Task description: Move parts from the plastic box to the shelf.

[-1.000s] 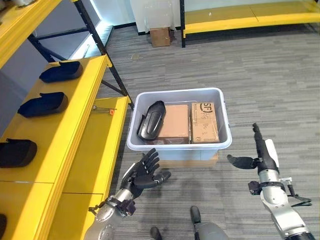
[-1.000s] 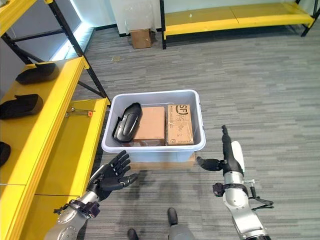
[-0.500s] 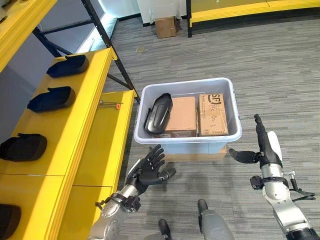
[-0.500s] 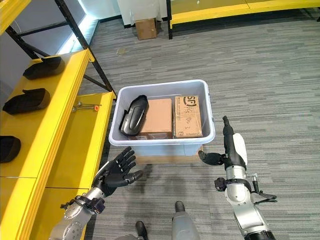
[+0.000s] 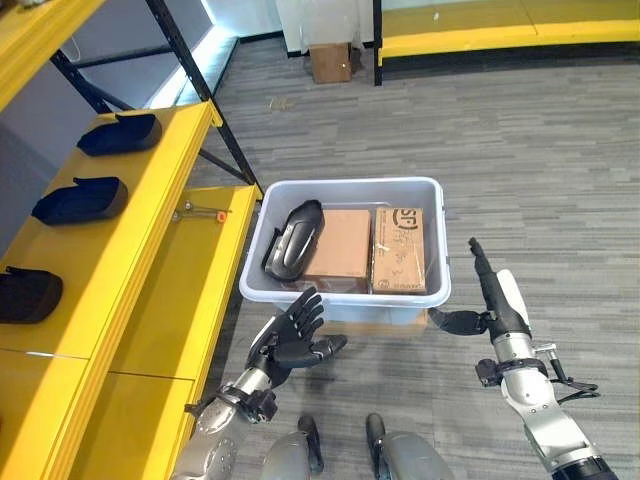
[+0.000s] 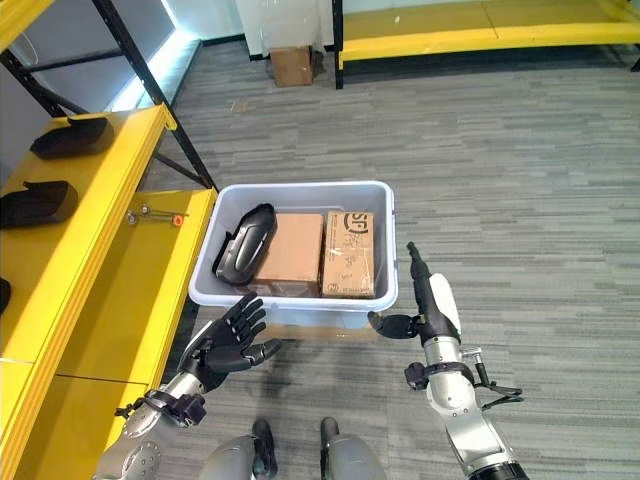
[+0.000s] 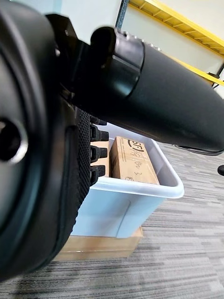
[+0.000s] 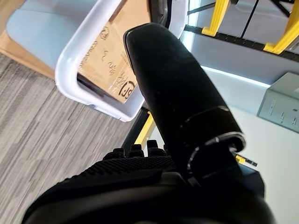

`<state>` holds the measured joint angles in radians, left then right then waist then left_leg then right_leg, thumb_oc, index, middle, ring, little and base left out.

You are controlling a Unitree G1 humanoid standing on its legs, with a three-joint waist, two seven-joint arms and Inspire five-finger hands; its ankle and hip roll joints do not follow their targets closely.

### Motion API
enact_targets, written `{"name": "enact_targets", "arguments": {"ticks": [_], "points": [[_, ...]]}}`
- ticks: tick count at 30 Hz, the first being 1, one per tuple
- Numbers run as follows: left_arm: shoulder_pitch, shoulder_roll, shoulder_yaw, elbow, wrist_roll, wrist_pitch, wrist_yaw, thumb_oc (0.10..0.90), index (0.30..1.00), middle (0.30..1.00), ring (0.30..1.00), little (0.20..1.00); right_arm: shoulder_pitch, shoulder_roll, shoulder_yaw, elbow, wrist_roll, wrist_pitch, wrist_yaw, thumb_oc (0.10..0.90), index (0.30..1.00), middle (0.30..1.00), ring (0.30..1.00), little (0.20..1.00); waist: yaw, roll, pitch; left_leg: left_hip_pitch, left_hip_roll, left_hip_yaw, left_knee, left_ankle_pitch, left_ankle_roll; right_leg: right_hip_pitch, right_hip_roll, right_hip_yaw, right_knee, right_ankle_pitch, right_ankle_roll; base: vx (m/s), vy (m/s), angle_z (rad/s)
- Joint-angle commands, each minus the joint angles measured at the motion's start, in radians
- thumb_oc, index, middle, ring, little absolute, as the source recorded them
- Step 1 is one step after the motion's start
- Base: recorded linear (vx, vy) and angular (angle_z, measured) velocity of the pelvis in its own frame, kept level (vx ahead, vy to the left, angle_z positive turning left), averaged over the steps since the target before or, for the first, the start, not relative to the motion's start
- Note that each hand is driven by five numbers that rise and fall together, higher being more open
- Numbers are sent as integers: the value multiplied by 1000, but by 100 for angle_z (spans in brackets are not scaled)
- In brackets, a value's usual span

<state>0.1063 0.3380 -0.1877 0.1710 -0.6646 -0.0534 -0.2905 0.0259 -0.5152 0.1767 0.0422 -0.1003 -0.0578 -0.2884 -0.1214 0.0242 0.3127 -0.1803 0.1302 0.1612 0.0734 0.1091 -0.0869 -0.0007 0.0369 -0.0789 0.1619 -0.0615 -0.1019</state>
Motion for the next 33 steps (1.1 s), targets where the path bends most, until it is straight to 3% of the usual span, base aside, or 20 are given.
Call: {"name": "enact_targets", "arguments": {"ticks": [1,6,9,16,26,33], "points": [[-28,4,74,-41,-63,-141,-52,900,1000,1000,1000,1000,-48,-68,-49,-110,-3,-99,6,900,1000,1000,1000,1000,3,11,-40,15,95,-32,-98,128,-20,97,-81,66,27,-76,80,261,228,-15],[-30,-10,80,4,-67,-172,-46,900,1000,1000,1000,1000,-62,-67,-24,-93,4,-121,48,900,1000,1000,1000,1000,8,19,-49,50,104,-72,-135,75,-17,95,-91,95,68,-115,90,166,138,-56],[-38,-9,83,17,-64,-167,-53,900,1000,1000,1000,1000,-69,-61,-14,-85,20,-114,59,900,1000,1000,1000,1000,2,36,-54,93,99,-44,-117,45,-20,79,-89,73,104,-138,87,120,139,-44],[-56,-5,75,23,-68,-157,-72,900,1000,1000,1000,1000,-62,-46,-19,-99,7,-81,43,900,1000,1000,1000,1000,2,43,-70,125,55,-28,-94,20,-17,71,-111,44,64,-103,102,79,104,11],[-52,-3,70,-4,-52,-147,-64,900,1000,1000,1000,1000,-56,-35,-45,-112,-18,-84,3,900,1000,1000,1000,1000,20,21,-84,127,8,-17,-61,-40,7,63,-144,18,1,-55,124,76,79,6],[-58,29,79,-43,-16,-138,-68,900,1000,1000,1000,1000,-92,-21,-41,-134,-43,-101,-46,900,1000,1000,1000,1000,51,-6,-102,130,-37,-28,-14,-106,47,70,-179,27,-21,-30,160,139,101,0]]}}
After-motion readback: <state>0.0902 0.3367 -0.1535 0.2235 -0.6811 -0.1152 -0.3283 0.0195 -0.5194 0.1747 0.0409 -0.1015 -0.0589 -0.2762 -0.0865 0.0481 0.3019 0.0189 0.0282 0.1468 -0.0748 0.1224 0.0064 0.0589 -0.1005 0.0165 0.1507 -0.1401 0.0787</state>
